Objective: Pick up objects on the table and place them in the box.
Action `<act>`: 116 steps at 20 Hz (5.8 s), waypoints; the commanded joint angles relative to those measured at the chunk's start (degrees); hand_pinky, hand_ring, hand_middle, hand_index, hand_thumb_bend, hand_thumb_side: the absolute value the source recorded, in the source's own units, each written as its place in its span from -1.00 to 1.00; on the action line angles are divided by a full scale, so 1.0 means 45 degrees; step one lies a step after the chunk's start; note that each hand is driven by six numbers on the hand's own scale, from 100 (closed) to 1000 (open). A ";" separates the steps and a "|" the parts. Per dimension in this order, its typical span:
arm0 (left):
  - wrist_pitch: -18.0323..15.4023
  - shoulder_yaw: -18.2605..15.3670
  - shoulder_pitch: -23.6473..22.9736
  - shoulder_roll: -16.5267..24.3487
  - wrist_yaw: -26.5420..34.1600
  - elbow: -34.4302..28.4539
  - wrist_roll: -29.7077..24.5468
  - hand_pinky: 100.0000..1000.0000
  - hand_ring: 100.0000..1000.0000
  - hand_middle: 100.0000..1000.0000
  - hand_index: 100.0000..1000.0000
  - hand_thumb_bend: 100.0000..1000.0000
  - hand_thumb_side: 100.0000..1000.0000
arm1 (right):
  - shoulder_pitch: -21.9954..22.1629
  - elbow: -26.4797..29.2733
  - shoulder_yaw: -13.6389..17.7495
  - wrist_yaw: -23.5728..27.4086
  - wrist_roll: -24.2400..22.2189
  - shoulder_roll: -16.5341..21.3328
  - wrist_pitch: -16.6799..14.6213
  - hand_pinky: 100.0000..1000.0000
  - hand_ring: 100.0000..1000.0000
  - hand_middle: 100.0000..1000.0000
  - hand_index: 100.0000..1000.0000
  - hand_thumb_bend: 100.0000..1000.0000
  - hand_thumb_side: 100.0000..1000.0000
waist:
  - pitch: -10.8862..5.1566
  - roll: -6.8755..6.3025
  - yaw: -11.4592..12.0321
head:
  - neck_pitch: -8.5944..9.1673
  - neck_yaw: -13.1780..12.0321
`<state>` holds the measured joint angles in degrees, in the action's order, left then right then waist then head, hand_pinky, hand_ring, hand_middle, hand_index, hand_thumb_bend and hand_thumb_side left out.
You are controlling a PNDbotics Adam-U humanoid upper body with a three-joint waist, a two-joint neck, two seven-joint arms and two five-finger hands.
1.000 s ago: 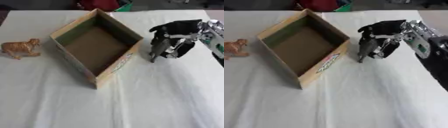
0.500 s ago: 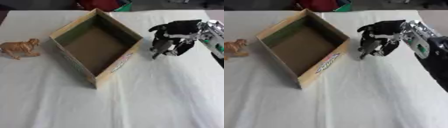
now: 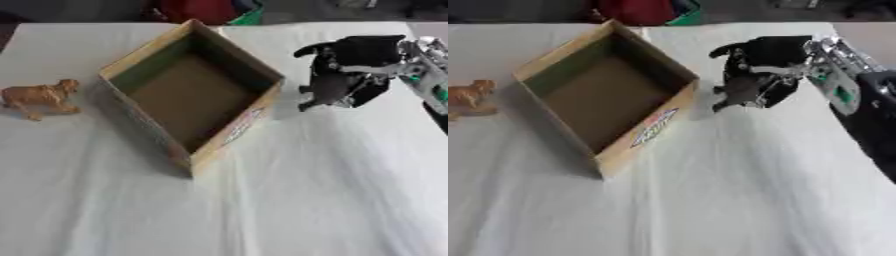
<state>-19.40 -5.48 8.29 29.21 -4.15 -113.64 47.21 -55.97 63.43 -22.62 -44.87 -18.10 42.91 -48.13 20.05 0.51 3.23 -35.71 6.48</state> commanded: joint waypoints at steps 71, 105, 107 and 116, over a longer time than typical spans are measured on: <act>-0.0228 0.0340 0.1471 0.0566 0.0876 -0.0212 -0.0507 0.00 0.35 0.48 0.60 -1.00 0.56 | -0.4056 -0.2481 0.0921 -0.0876 -0.5277 -0.5630 -0.0853 1.00 1.00 0.96 1.00 0.35 0.58 | -0.0069 0.0615 0.1137 | 0.0052 0.0763; 0.0214 -0.0025 0.1067 0.1436 0.0405 -0.0212 -0.0492 0.00 0.36 0.48 0.62 -1.00 0.50 | -0.1878 0.3636 0.6046 0.4026 -0.3492 -0.1786 0.1139 0.37 1.00 0.42 0.59 -1.00 0.99 | -0.0650 -0.0188 -0.0308 | -0.0711 -0.1001; 0.0470 -0.0224 0.0996 0.1921 0.0100 -0.0212 -0.0554 0.00 0.36 0.49 0.62 -1.00 0.50 | -0.1363 0.4102 0.6555 0.4355 -0.3163 -0.1343 0.1468 0.38 1.00 0.42 0.59 -1.00 0.98 | -0.0657 -0.0269 -0.0550 | -0.0809 -0.1116; 0.1859 -0.0531 0.1019 0.3681 -0.1309 -0.0212 -0.0915 0.00 0.37 0.47 0.65 -0.96 0.45 | 0.0937 0.5967 0.8844 0.5773 -0.1744 -0.0933 0.2886 0.40 1.00 0.42 0.60 -1.00 0.99 | -0.0579 -0.0286 -0.1138 | -0.0808 -0.0997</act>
<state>-11.97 -6.91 12.55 42.69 -9.01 -113.64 43.34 -51.07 88.09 15.30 -20.18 -26.60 36.16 -35.67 18.47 -0.84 -1.95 -39.29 1.94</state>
